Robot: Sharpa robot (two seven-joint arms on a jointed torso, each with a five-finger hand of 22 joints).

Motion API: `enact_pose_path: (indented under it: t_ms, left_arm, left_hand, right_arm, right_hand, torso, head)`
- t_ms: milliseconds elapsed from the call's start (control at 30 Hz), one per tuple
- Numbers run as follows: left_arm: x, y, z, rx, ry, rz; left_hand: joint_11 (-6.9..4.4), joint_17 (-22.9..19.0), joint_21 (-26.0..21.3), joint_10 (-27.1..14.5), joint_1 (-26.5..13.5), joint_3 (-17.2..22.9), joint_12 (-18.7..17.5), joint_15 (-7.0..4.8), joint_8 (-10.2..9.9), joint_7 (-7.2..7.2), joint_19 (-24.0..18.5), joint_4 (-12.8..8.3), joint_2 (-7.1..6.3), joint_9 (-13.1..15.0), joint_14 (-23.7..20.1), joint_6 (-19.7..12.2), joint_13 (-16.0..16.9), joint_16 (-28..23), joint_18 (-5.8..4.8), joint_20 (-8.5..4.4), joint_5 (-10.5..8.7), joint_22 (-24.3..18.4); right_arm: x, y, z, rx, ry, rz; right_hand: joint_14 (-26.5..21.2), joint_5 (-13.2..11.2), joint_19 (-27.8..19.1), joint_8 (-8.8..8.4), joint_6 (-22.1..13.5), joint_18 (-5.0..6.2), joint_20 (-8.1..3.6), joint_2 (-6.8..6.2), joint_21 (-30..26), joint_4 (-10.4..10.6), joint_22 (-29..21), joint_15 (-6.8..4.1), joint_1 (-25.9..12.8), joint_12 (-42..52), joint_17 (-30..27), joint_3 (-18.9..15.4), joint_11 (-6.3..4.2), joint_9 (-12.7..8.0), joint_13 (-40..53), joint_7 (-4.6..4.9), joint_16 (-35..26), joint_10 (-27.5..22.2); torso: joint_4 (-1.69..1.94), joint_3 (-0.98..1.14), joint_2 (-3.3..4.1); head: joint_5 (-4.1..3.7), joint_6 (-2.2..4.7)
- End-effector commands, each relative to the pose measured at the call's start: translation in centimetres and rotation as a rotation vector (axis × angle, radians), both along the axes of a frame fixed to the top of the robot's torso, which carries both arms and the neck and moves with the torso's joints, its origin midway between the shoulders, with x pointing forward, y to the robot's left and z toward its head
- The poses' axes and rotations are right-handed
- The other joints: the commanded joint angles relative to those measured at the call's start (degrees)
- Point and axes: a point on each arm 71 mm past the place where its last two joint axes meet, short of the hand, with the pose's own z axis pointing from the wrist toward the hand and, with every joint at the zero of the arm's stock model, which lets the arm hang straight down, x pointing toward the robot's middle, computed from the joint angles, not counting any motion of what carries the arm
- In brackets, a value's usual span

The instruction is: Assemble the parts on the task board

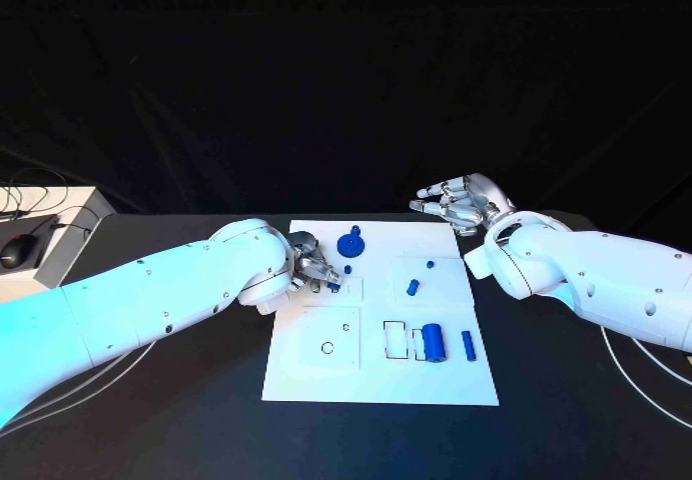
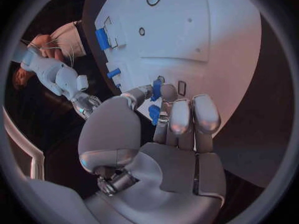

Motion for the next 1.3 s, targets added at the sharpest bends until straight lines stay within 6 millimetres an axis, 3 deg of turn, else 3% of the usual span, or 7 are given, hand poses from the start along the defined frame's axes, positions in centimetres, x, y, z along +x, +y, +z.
enact_pose_path:
  t_ms: [33, 1300]
  left_arm:
    - [-0.01, -0.07, -0.08, 0.009, -0.009, 0.002]
    - [-0.39, 0.13, -0.37, 0.066, 0.022, -0.041]
  left_hand:
    - [-1.06, -0.1, -0.3, 1.4, 0.5, 4.8, -0.3, -0.40, -0.1, -3.27, 0.2, -4.3, 0.28, 15.1, -0.1, 3.9, 0.2, 0.2, -1.10, -0.21, 0.20, 0.2]
    - [-1.02, -0.2, -0.5, 1.5, 0.7, 6.1, -0.8, -0.31, -0.4, -3.21, 0.3, -5.0, -0.14, 15.7, -0.1, 4.0, 0.7, 0.3, -1.18, -0.08, 0.29, 0.9]
  right_arm:
    - [-0.06, 0.16, 0.03, -0.006, -0.005, 0.019]
    - [-0.06, 0.02, -0.01, -0.008, 0.000, 0.020]
  right_hand:
    - [0.1, 0.0, 4.5, 0.09, 0.1, -0.13, -0.29, 0.72, -0.1, -0.3, 11.7, -0.36, -0.1, 0.1, 0.0, -0.1, -0.20, 0.1, 0.0, 0.43, 0.0, -0.1]
    - [0.1, 0.0, 4.5, 0.10, 0.2, -0.13, -0.30, 0.76, -0.1, -0.3, 11.7, -0.36, -0.1, 0.1, 0.0, -0.1, -0.20, 0.1, 0.0, 0.42, 0.0, -0.1]
  torso:
    - [0.04, 0.01, 0.00]
    - [0.02, -0.04, 0.02]
  head:
    - [-0.02, 0.06]
    - [0.02, -0.55]
